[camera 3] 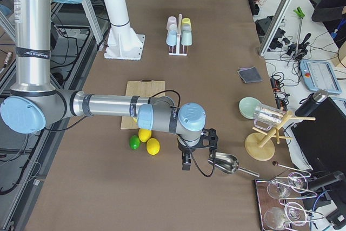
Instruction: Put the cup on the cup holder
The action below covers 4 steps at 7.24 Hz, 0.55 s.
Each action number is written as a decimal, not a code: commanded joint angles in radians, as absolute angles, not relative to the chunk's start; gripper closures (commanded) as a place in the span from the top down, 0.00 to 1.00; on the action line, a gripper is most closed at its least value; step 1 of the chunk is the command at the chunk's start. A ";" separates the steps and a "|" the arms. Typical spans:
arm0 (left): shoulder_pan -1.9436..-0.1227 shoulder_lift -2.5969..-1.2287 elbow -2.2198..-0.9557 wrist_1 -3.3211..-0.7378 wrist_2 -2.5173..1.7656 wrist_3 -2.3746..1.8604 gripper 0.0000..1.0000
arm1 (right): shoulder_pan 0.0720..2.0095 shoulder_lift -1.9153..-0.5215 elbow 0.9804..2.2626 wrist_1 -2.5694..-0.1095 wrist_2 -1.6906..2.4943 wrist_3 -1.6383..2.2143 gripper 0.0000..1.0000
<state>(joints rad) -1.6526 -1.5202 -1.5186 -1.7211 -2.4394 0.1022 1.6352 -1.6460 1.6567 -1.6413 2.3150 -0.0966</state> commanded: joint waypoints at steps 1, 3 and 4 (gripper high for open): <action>-1.654 -1.520 -1.519 -1.721 -2.441 0.103 0.98 | 1.635 -1.646 1.655 -1.641 2.313 -0.097 1.00; -1.654 -1.519 -1.519 -1.720 -2.441 0.135 0.98 | 1.635 -1.646 1.655 -1.641 2.312 -0.097 1.00; -1.654 -1.519 -1.519 -1.720 -2.442 0.137 0.97 | 1.635 -1.646 1.654 -1.641 2.312 -0.097 1.00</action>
